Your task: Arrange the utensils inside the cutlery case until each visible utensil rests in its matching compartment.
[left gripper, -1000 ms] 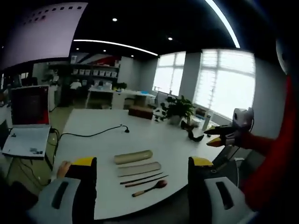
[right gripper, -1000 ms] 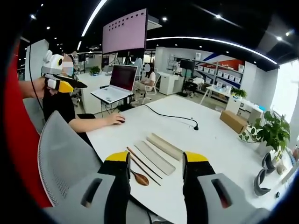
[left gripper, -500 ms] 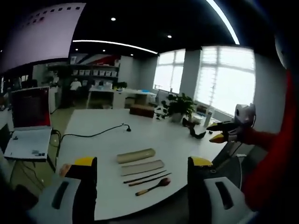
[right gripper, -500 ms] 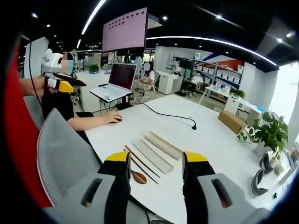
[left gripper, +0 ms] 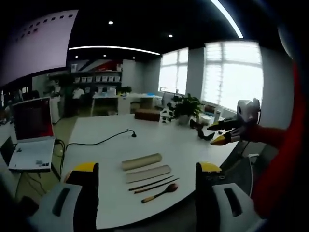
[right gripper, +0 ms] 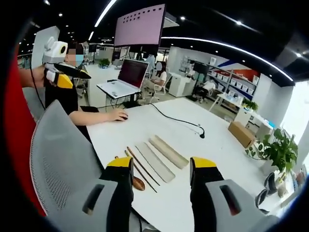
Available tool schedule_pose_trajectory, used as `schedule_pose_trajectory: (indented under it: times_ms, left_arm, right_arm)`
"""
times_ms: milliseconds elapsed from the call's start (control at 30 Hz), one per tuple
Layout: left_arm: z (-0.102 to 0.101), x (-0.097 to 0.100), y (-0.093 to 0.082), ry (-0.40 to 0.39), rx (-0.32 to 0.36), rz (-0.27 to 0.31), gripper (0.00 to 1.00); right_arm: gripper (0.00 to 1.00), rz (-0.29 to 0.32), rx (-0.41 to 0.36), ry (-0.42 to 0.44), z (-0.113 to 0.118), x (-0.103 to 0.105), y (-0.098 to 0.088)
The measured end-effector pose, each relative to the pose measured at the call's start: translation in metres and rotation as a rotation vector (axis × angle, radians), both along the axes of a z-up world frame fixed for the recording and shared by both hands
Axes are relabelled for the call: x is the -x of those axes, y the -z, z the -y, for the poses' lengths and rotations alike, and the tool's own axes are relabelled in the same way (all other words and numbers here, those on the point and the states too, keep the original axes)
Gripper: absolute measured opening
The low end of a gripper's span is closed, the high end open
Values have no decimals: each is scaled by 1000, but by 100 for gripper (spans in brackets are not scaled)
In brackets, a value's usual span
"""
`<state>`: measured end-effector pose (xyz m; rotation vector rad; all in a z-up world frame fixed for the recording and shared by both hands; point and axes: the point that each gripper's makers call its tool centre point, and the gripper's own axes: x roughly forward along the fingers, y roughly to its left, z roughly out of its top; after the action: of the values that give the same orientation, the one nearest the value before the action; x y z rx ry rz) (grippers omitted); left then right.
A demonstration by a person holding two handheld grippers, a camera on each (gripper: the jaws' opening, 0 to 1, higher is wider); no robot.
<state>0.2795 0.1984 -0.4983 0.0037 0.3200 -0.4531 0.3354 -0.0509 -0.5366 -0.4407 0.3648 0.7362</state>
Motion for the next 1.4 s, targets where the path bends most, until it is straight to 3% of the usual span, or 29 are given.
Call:
schedule_pose_trajectory:
  times_ms: [300, 500, 733, 833, 1000, 1200, 1400]
  left_arm:
    - [-8, 11, 1, -51, -20, -2, 84]
    - [-16, 14, 3, -90, -5, -11, 84]
    - [-19, 16, -1, -82, -29, -1, 83]
    - [-21, 13, 5, -97, -21, -13, 83]
    - [-13, 12, 3, -102, 16, -3, 84]
    - [-5, 10, 0, -84, -2, 15, 85]
    - [-9, 12, -2, -110, -11, 19, 85]
  right_arm:
    - [38, 29, 44, -44, -11, -24, 4]
    - [37, 30, 54, -68, -17, -28, 9]
    - [37, 17, 21, -74, -19, -38, 8]
    - [37, -3, 11, -33, -13, -45, 10]
    - [37, 14, 1, -25, -10, -48, 7]
    - [36, 19, 38, -46, -10, -59, 10]
    - [30, 1, 6, -67, -18, -64, 7]
